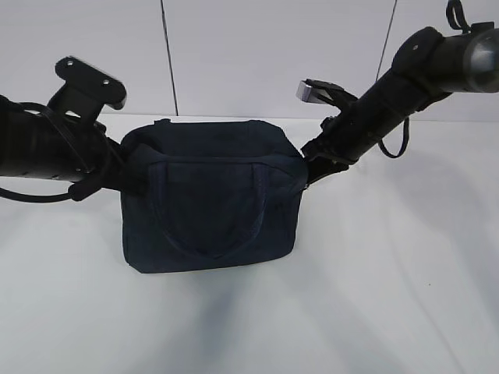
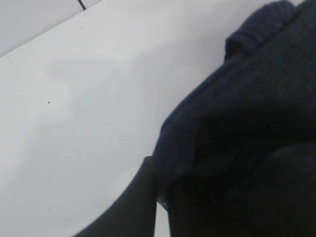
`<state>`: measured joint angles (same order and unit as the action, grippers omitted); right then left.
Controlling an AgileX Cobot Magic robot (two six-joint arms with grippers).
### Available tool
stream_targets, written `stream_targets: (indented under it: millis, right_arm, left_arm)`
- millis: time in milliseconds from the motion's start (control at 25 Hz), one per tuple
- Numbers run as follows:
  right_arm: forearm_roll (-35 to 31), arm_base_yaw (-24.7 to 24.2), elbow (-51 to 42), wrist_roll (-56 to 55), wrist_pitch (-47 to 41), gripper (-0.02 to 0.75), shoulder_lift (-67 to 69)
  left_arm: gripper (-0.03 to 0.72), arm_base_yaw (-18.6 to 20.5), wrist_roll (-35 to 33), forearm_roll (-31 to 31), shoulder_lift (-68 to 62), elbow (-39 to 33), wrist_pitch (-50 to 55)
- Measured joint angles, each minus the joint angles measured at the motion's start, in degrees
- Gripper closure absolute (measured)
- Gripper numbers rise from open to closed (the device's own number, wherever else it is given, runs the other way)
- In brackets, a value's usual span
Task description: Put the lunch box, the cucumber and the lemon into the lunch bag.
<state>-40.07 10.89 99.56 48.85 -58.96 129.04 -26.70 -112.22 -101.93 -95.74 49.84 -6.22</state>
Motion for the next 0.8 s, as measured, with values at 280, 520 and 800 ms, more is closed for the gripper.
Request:
stream_targets:
  millis: [280,520,800]
  right_arm:
    - [0.7,0.0,0.0,0.0,0.1,0.717,0.0]
    - [1.6,0.0,0.0,0.0,-0.1,0.717,-0.1]
    - [3.2,-0.1,4.5,-0.5,-3.6,0.717,-1.2]
  left_arm:
    - [0.678,0.0,0.0,-2.0,0.0,0.0,1.3]
    - [0.678,0.0,0.0,-2.1,0.0,0.0,2.1]
    - [0.678,0.1,0.0,-2.2,0.0,0.0,2.7]
